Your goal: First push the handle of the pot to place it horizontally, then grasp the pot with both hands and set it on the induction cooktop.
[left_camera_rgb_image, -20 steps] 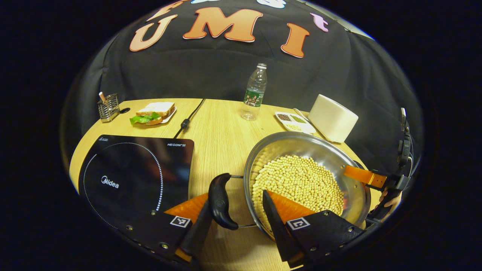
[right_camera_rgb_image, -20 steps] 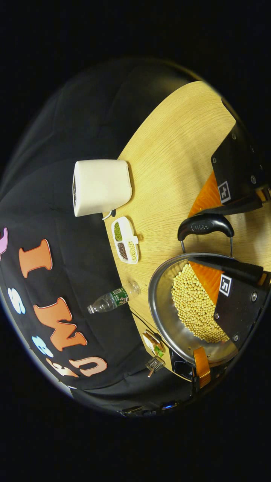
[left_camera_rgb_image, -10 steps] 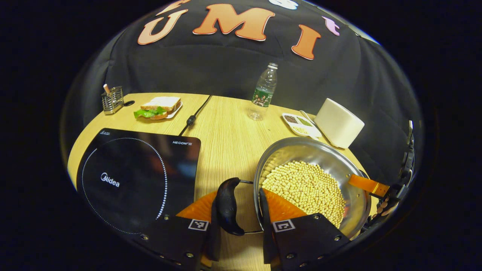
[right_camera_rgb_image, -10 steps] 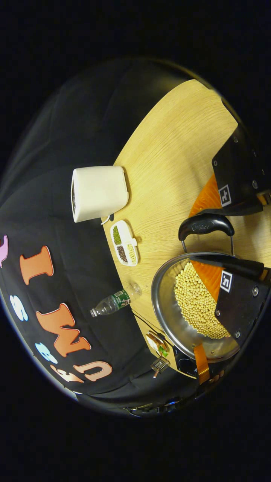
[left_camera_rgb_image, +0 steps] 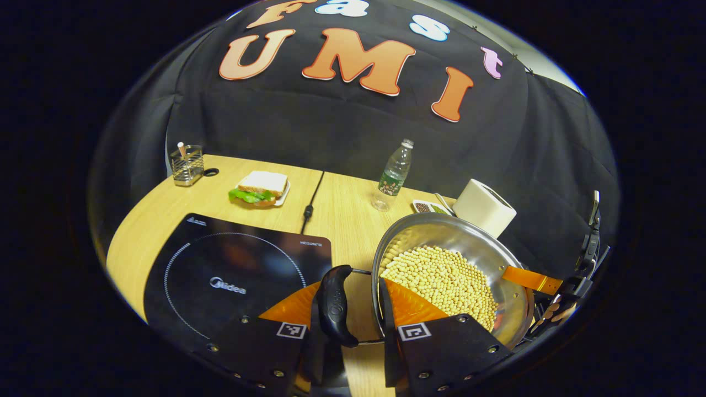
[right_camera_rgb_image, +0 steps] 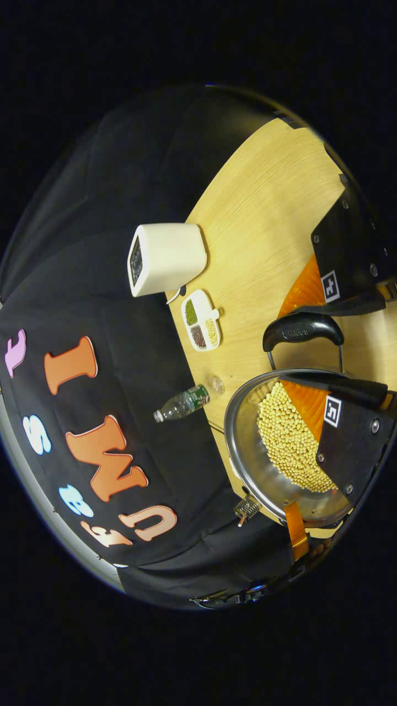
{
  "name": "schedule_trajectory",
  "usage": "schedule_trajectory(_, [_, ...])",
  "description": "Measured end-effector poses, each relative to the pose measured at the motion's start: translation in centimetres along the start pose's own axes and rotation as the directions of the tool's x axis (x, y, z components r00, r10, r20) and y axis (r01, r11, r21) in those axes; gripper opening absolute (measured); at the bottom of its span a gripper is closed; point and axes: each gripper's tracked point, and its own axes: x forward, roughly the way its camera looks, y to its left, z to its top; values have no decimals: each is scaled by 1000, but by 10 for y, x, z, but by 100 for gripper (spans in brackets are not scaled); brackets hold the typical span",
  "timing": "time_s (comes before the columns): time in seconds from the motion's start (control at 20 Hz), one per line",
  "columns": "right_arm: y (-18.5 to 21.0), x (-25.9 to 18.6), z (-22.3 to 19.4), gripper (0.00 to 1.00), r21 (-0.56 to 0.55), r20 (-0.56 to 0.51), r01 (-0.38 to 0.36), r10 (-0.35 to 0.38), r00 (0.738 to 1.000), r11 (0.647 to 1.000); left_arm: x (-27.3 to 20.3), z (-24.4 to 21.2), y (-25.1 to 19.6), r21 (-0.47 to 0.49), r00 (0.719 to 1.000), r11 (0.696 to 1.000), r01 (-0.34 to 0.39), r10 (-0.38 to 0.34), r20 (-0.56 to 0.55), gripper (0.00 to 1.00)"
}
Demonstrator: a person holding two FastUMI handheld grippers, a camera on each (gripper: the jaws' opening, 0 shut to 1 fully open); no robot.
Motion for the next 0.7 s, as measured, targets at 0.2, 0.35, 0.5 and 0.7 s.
schedule_trajectory(0.2, [58,-7,-2,47,-5,-1,-56,56,998,998,-39,19,48,-31,999,999,-33,34,22,45])
schedule_trajectory(0.35, [101,-7,-15,47,-12,-25,-97,97,995,995,-62,29,92,-52,996,996,-73,76,44,45])
schedule_trajectory(0.5, [141,-4,-27,47,-22,-42,-126,125,991,992,-79,32,132,-77,992,991,-113,117,54,45])
schedule_trajectory(0.7, [179,9,-47,47,-23,-80,-147,145,986,989,-84,29,180,-103,988,983,-150,153,27,45])
